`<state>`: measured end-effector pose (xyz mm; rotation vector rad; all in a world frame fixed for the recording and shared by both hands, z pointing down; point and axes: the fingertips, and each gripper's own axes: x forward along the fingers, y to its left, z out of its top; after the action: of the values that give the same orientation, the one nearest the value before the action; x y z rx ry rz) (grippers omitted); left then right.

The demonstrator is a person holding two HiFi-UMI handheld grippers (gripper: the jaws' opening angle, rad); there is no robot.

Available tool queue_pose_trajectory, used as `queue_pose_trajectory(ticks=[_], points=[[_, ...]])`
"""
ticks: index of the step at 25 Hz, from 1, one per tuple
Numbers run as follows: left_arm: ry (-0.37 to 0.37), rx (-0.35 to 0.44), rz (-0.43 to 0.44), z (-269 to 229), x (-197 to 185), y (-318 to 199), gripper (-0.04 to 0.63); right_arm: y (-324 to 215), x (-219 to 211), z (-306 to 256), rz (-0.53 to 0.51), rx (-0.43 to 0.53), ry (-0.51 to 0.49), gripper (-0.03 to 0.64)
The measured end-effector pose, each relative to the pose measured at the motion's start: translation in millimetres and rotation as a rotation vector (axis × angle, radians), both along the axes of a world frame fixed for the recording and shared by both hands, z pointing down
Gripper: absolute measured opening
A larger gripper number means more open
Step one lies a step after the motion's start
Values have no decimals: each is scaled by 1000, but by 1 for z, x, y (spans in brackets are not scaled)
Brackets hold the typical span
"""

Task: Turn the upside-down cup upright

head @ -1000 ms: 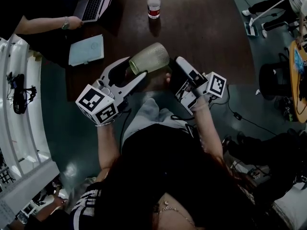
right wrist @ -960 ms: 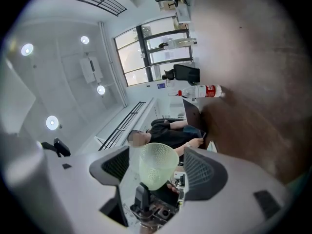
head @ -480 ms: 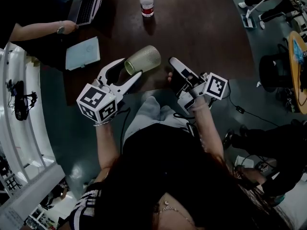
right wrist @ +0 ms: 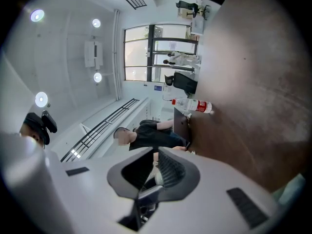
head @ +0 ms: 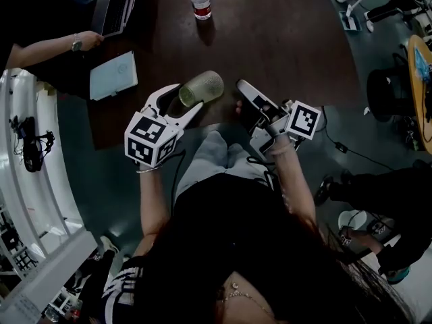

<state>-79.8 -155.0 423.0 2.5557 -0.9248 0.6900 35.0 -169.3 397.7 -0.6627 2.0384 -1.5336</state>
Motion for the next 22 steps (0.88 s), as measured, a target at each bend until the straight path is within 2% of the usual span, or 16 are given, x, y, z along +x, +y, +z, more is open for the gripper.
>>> queue_pose_trajectory(ticks=[3, 10, 13, 22], points=[[-36, -20, 10, 10, 0, 0, 272, 0, 0, 2, -2, -10, -1, 37], [-162, -61, 36, 40, 4, -2, 272, 2, 2, 13, -9, -9, 78, 23], [-243, -65, 62, 56, 3, -2, 272, 3, 3, 18, -10, -33, 63, 23], [-357, -109, 125, 84, 4, 2, 272, 6, 5, 27, 6, -56, 56, 21]])
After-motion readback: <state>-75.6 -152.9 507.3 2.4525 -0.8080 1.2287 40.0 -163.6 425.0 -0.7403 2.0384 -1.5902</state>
